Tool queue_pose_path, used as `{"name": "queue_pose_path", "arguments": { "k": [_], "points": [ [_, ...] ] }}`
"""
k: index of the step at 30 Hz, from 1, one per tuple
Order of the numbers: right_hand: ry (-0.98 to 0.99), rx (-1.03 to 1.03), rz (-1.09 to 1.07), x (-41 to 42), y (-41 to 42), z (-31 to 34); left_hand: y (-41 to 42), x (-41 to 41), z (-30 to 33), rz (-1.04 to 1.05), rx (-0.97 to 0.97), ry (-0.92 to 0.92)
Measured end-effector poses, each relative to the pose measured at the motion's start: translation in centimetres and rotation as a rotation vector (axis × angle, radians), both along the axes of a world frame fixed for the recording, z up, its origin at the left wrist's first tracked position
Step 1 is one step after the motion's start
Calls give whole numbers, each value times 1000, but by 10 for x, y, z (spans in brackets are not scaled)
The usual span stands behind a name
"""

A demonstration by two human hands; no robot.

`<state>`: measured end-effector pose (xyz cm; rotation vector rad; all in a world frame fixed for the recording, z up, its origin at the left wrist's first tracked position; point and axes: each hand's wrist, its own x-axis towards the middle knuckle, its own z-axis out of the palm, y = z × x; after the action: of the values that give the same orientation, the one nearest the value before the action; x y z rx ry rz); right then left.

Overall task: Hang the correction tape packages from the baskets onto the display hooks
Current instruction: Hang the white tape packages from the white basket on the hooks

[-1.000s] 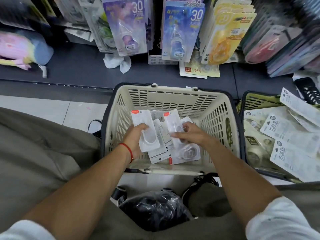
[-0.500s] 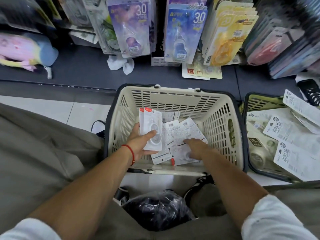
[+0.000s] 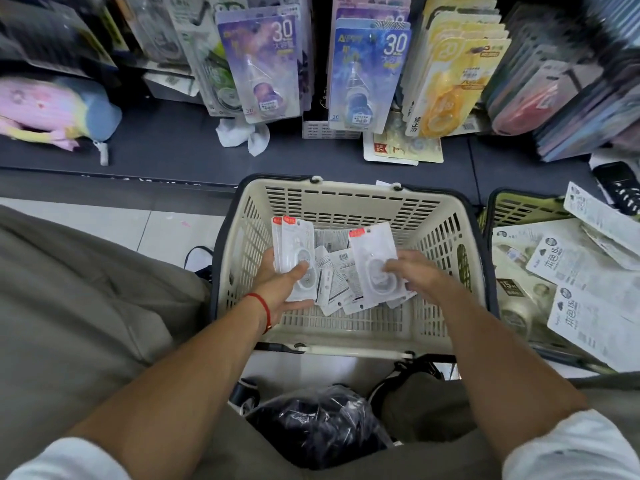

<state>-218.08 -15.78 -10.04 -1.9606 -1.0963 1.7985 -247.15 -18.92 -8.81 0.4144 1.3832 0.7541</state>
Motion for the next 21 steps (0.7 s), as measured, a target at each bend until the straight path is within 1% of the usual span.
{"name": "queue_pose_path", "arguments": {
  "k": [2,4,7,9,11,12,13,15,16,17,19,21],
  "points": [
    [198,-2,-60,-19,5,13,0,3,3,-11,12,-29],
    [319,14,-74,-47,8,20,-1,5,9,-25,24,-92],
    [414,54,-32,-82,9,21,-2,4,15,-54,42,-132],
    [398,85,30,-93,11,17,-2,-1,16,-61,81,-110],
    [287,106,26,-99,14,7,0,-5,18,-43,123,-56],
    [185,117,2,-101,15,-1,1,-8,21,-27,144,-2],
    [37,147,9,-102,16,-11,2,-10,24,-10,167,71],
    [-297,225,173,-104,14,-32,5,-18,28,11,219,218],
    [-382,237,273,-106,12,-40,6,-23,30,17,245,269],
    [-409,230,349,-111,10,-48,5,-28,31,21,270,305],
    [-422,190,429,-124,7,-58,3,-37,32,16,311,370],
    [-473,178,407,-138,8,-64,0,-44,32,1,336,406]
  ]
}}
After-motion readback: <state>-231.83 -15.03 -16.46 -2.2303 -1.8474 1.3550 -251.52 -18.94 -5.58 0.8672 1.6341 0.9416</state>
